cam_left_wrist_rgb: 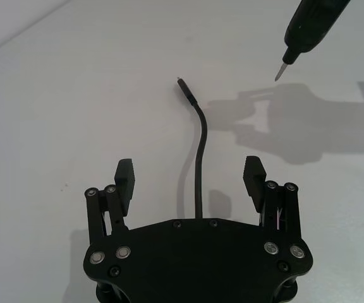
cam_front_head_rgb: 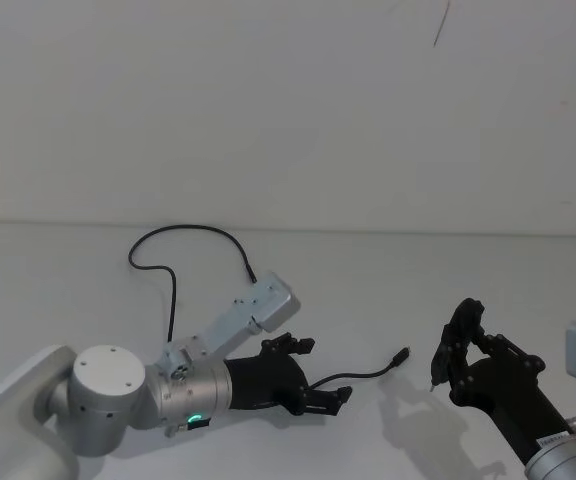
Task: Pick up the data cable with the one hand.
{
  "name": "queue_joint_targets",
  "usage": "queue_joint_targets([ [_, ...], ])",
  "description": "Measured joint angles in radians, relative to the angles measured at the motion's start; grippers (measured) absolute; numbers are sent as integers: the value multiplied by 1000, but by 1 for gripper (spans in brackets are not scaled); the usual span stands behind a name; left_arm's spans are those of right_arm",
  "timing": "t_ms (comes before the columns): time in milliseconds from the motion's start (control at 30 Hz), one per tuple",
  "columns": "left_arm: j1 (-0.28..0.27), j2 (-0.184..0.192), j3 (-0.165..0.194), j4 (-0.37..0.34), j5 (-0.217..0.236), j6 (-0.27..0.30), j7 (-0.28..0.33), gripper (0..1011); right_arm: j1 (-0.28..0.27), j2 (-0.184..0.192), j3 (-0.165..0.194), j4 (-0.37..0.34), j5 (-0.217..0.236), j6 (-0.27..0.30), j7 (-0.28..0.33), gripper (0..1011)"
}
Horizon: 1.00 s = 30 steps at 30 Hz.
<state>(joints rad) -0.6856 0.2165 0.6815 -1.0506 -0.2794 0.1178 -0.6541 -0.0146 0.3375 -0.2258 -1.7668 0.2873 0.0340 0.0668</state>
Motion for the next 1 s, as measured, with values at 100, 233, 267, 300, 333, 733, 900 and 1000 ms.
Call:
queue_joint_targets([
  [100,-8,-11,7,24,10,-12,0,1001,0,0,0,0,0,0,0,269],
  [233,-15,-20,10,42,17,-21,1,1001,0,0,0,0,0,0,0,269],
  [267,-16,-22,11,47,18,-22,1,1001,0,0,0,0,0,0,0,269],
  [300,-19,-27,12,55,22,-27,1,1001,0,0,0,0,0,0,0,269],
  [333,-20,-29,13,59,23,-29,1,1001,0,0,0,0,0,0,0,269],
  [733,-36,-56,17,106,36,-53,1,712,0,0,0,0,0,0,0,269],
  [900,-39,-62,17,116,39,-58,1,547,0,0,0,0,0,0,0,269],
  [1000,-40,-64,17,119,40,-59,1,464,0,0,0,0,0,0,0,269],
])
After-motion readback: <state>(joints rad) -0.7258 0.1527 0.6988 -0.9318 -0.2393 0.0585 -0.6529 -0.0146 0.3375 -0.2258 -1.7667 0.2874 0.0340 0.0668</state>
